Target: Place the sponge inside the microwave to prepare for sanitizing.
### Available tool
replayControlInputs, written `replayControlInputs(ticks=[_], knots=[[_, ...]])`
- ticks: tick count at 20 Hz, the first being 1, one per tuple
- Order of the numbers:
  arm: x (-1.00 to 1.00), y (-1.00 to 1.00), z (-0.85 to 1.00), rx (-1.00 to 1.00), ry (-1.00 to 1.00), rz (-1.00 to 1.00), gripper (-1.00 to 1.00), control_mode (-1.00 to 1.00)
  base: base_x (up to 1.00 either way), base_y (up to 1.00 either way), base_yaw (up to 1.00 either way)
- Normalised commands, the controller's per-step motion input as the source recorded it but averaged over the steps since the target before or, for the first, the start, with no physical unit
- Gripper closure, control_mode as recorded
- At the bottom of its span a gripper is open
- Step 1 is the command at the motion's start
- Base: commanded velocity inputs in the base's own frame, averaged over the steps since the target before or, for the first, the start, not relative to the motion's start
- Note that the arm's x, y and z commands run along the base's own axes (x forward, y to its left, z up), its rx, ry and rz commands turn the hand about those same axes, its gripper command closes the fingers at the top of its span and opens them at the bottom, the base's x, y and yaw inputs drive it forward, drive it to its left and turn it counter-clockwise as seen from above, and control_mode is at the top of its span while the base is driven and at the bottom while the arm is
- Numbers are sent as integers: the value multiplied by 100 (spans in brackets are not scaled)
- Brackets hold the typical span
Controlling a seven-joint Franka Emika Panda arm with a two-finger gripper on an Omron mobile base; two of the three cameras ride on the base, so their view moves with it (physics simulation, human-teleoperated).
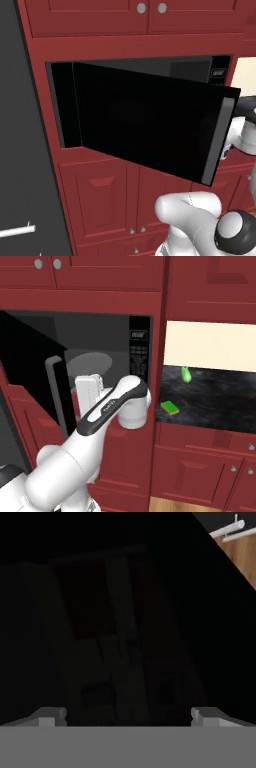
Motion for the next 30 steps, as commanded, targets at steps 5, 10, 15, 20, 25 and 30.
replayControlInputs(ticks=[5, 10, 15, 20, 25, 30], knots=[[-48, 37, 0, 8, 0, 17, -100, -100, 0, 0, 0], [-44, 41, 0, 10, 0, 13, -100, -100, 0, 0, 0], [-41, 40, 0, 13, 0, 11, -100, -100, 0, 0, 0], [-39, 41, 0, 15, 0, 10, -100, -100, 0, 0, 0], [-33, 42, 0, 17, 0, 9, -100, -100, 0, 0, 0], [-30, 48, -4, 17, 0, 7, -100, -100, 0, 0, 0]])
